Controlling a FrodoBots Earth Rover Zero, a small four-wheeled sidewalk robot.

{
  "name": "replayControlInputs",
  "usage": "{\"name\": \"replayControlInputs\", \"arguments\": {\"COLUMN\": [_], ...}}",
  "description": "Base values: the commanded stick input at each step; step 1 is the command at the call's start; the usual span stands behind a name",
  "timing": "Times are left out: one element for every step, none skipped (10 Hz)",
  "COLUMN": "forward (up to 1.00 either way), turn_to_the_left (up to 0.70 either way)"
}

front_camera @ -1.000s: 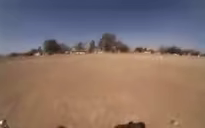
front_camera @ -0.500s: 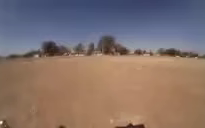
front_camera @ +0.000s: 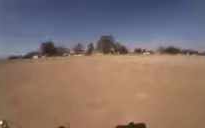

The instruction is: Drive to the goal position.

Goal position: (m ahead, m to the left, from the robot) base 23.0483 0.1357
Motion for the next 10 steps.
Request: {"name": "replayControlInputs", "arguments": {"forward": [1.0,1.0,1.0,1.0,1.0,1.0,1.0,1.0,1.0,1.0], "turn_to_the_left": [0.0,0.0,0.0,0.0,0.0,0.0,0.0,0.0,0.0,0.0]}}
